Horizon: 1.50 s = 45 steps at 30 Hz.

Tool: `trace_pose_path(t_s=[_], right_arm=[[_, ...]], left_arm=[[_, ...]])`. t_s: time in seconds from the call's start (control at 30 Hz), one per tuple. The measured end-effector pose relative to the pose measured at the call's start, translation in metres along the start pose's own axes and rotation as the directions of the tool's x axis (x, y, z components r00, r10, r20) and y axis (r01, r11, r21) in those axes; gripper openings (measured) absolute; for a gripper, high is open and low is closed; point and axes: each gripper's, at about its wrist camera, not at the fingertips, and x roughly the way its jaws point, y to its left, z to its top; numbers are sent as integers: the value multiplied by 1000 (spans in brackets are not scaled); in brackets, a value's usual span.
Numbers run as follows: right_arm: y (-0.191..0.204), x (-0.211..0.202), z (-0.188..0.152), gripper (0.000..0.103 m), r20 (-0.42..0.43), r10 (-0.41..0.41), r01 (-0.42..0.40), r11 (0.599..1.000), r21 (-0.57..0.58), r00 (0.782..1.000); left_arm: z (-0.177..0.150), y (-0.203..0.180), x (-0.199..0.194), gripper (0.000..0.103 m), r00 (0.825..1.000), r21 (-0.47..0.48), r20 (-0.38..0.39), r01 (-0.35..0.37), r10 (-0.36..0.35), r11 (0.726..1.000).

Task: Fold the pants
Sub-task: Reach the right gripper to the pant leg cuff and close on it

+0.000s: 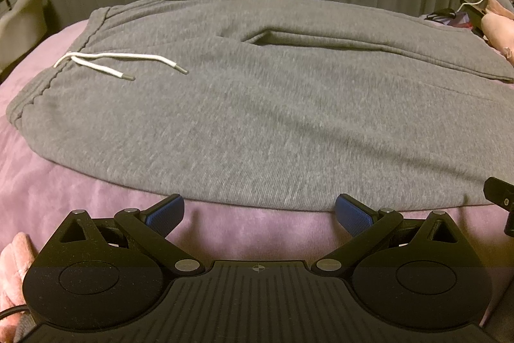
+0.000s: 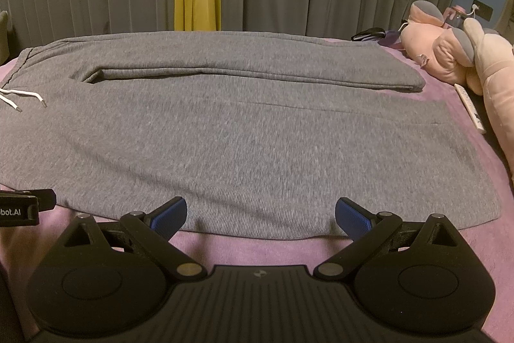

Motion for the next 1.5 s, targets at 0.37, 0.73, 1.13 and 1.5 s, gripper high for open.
trace_pose_path(t_s=[0.37, 0.73, 1.13, 1.5], right_arm=[[-9, -5, 6, 99, 13, 45, -45, 997, 63, 999], [-72, 68, 25, 99, -61, 208, -158, 875, 458, 976], [-115, 141, 153, 98, -28, 225, -180, 846, 503, 974], [-125, 332, 290, 68, -129, 52, 51, 725, 687, 990]], left_arm=[[4, 3, -4, 103, 1000, -29, 10, -2, 2, 1000], [62, 28, -4, 103, 982, -153, 113, -133, 151, 979], [99, 81, 74, 103, 885, -457, 148, -335, 441, 824], [89, 67, 89, 103, 803, -343, 341, -378, 490, 860]])
